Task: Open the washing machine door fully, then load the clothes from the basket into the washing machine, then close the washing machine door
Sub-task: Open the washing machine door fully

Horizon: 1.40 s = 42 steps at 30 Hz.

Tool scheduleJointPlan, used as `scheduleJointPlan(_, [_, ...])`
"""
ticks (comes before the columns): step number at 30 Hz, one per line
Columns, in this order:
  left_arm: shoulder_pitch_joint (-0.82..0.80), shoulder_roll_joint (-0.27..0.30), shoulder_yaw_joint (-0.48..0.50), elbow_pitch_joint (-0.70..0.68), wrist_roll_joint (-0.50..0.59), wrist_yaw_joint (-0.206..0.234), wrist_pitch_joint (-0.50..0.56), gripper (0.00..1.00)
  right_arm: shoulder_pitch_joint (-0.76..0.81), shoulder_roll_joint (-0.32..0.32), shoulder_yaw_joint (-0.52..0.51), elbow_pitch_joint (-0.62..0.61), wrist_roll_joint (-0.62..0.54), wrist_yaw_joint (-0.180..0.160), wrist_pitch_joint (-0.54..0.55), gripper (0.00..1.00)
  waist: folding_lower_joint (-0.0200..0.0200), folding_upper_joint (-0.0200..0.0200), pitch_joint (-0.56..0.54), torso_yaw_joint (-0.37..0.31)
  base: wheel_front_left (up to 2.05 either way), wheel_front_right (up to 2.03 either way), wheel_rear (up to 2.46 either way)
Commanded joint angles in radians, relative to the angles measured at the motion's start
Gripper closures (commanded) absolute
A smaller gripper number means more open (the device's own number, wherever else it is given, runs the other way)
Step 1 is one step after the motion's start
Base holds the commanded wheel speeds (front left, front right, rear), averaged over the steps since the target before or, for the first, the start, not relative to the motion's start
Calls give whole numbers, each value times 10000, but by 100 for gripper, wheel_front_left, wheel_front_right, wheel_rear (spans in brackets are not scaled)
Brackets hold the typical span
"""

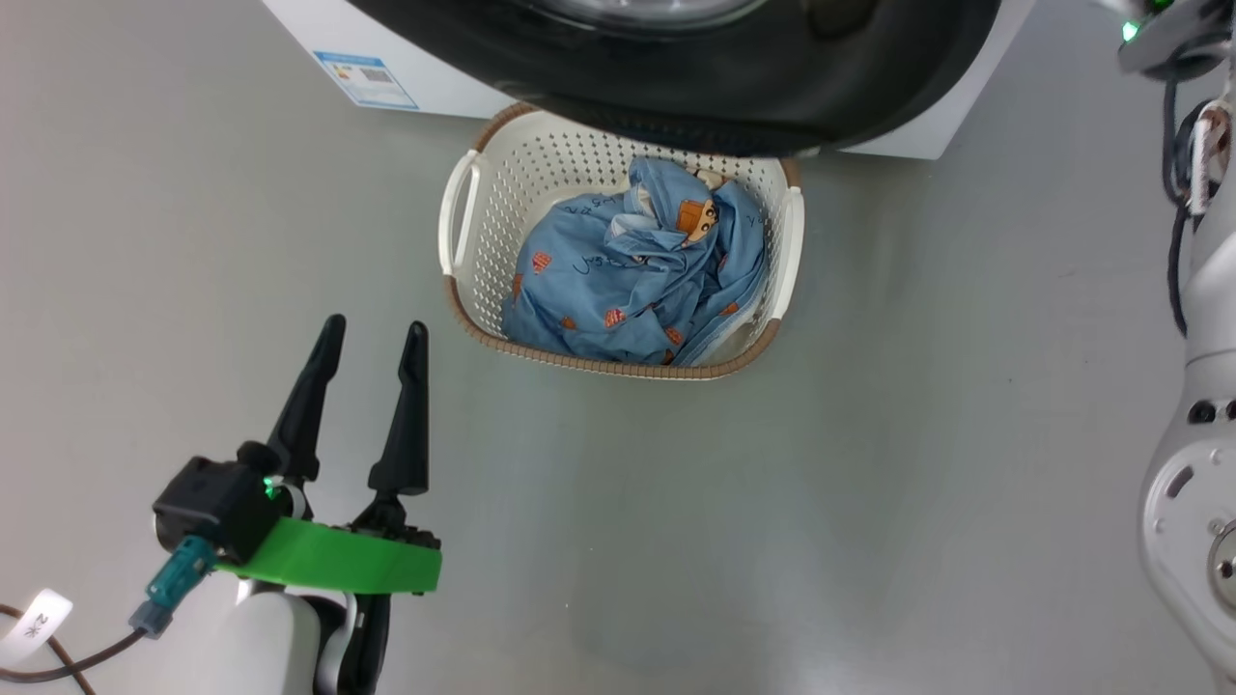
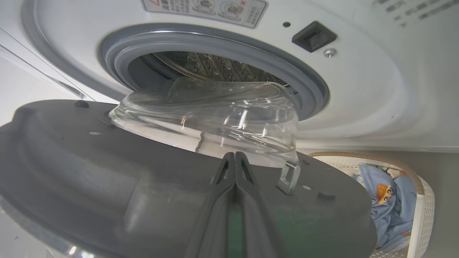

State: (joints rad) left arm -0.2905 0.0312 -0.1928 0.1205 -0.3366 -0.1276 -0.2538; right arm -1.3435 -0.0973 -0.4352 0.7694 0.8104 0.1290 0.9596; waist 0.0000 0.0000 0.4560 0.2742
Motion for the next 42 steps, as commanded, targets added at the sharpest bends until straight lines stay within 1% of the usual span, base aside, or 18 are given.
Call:
scheduleJointPlan(1, [127,232,377,-270,104,-31,-80,0,121,468,301,-304,165,17,204,100,0,0,-80,-32,0,0,0])
scheduleJointPlan(10, [241,272,482,-298,179,-31,-80,0,1258,470,1691,-960,1588,17,1069,100,0,0,-410,-122,0,0,0])
scheduleJointPlan(16, [406,332,557,-349,262,-31,-80,0,2194,470,3047,-1486,2931,17,1571,100,0,0,-793,-180,0,0,0])
scheduleJointPlan(23, [707,404,653,-383,348,-31,-80,0,3292,470,4614,-2207,4624,17,1809,100,0,0,-1287,-228,0,0,0])
scheduleJointPlan(30, [968,418,797,-409,441,-31,-80,0,4209,470,6074,-2488,6376,17,1495,100,0,0,-1678,-251,0,0,0])
scheduleJointPlan(34, [1069,431,839,-417,476,-31,-80,0,4584,470,6964,-2482,7252,17,1084,100,0,0,-1819,-241,0,0,0])
scheduleJointPlan(35, [1069,431,839,-417,476,-31,-80,0,4584,470,6964,-2482,7252,17,1084,100,0,0,-1819,-241,0,0,0])
scheduleJointPlan(42, [1215,451,1009,-454,529,-31,-80,0,5018,471,8551,-2464,8729,17,288,100,0,0,-1953,-224,0,0,0])
